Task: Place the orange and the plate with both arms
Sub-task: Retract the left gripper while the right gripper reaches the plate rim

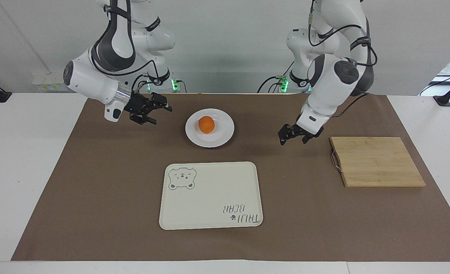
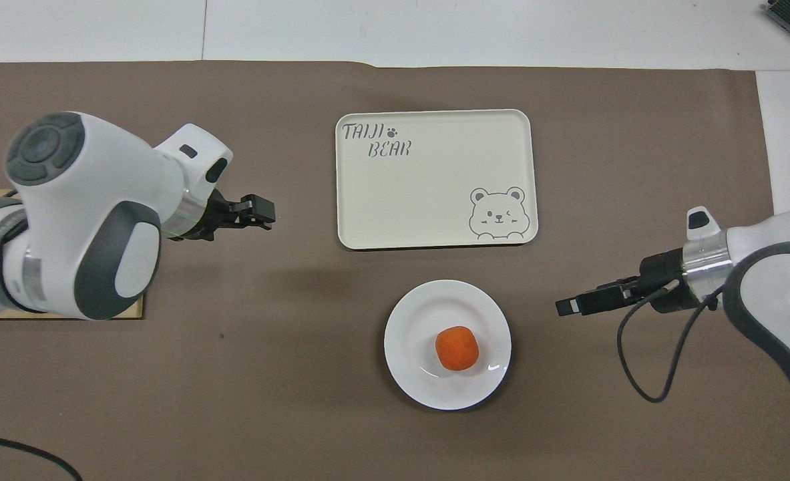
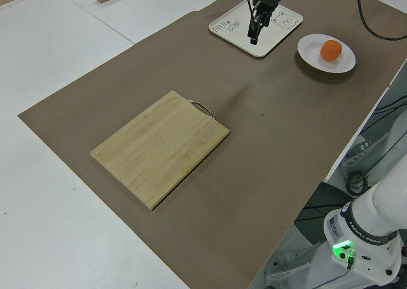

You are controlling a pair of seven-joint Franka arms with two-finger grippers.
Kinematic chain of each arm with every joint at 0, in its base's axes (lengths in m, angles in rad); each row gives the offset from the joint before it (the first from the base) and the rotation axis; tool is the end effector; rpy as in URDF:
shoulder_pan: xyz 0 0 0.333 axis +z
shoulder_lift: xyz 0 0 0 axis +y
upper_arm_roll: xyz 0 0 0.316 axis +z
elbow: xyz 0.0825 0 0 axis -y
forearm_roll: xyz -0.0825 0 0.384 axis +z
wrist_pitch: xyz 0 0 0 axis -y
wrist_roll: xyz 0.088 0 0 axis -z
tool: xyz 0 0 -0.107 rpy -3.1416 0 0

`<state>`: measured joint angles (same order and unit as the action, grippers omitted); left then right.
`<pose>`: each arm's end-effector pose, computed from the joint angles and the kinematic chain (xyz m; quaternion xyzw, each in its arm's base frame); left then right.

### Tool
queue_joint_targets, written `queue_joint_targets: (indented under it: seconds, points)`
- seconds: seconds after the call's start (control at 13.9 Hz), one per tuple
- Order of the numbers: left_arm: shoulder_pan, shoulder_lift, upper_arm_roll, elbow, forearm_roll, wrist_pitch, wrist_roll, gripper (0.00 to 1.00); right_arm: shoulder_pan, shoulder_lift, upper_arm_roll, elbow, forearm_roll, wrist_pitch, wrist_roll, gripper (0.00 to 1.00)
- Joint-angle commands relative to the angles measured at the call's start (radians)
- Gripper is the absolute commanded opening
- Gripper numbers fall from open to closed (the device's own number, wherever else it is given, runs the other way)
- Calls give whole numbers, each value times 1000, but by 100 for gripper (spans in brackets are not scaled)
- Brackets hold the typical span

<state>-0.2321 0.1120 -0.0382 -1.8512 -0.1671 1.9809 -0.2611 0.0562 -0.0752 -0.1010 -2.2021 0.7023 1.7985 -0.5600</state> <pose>0.5697 -0.1680 0.4627 0.9964 0.0281 -0.0122 0.0785 0.4895 0.0322 0.4092 -0.9279 -0.1093 0.0515 0.3527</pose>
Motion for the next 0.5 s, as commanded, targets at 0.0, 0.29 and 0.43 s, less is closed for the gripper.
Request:
queue_joint_targets:
  seconds: [0.0, 0.29, 0.43]
  points:
    - [81, -28, -14, 24, 82, -77, 165, 100, 0, 11, 6, -105, 80, 73, -106, 100]
    - [151, -52, -12, 91, 167, -172, 318, 100, 68, 81, 6, -189, 233, 162, -187, 100]
    - [158, -55, -11, 180, 210, -295, 377, 100, 83, 107, 4, -214, 296, 183, -233, 100]
